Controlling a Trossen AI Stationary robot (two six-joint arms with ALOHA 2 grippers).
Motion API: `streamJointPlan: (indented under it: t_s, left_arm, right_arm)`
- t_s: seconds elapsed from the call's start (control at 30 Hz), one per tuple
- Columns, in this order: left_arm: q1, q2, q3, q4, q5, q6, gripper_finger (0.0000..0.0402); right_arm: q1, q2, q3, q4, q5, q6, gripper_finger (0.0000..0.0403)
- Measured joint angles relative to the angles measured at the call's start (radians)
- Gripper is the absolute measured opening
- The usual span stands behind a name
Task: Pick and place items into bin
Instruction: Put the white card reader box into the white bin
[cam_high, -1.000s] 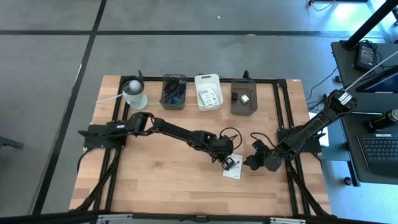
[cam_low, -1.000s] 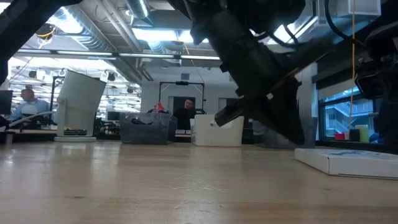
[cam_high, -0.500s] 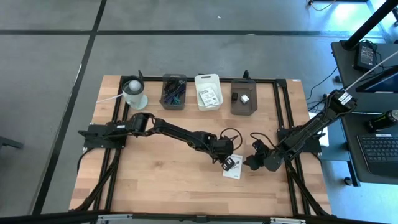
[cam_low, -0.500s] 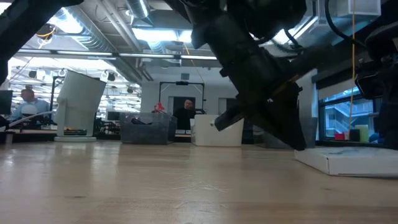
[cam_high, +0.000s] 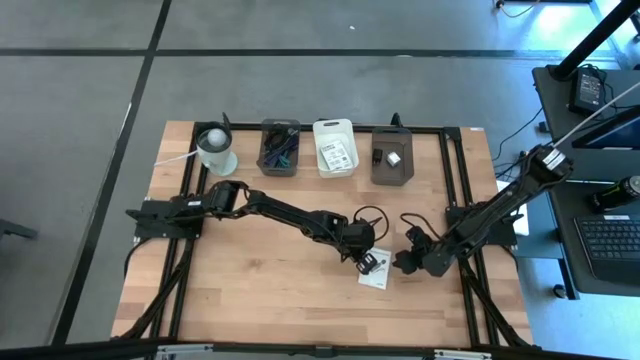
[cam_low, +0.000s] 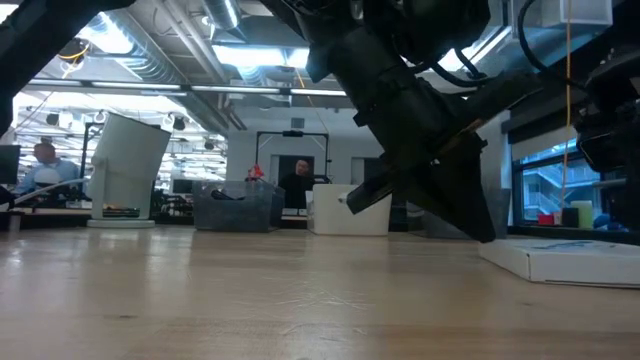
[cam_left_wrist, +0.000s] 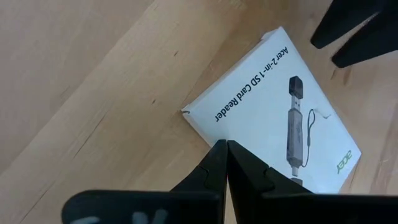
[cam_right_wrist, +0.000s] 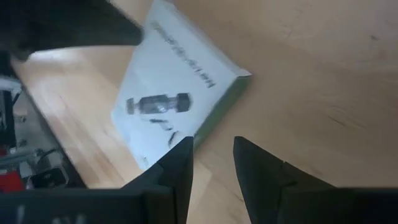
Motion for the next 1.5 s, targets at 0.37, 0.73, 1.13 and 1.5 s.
streamJointPlan:
  t_s: [0.37, 0.73, 1.13, 1.5]
  left_arm:
    - [0.0, 0.001, -0.002, -0.006, -0.011, 0.003, 0.0006]
    - [0.0, 0.002, -0.003, -0.011, -0.013, 0.003, 0.0006]
    - [0.001, 0.0, -0.003, -0.047, -0.027, 0.003, 0.0006]
    - [0.001, -0.001, -0.005, -0.061, -0.036, 0.001, 0.0006]
  right_arm:
    - [0.0, 0.109, 0.0, 0.131, 0.0, 0.001, 0.012]
    - [0.0, 0.196, 0.0, 0.252, 0.07, 0.02, 0.012]
    - [0.001, 0.196, 0.0, 0.337, 0.108, -0.005, 0.012]
    - [0.002, 0.196, -0.001, 0.313, 0.248, -0.048, 0.012]
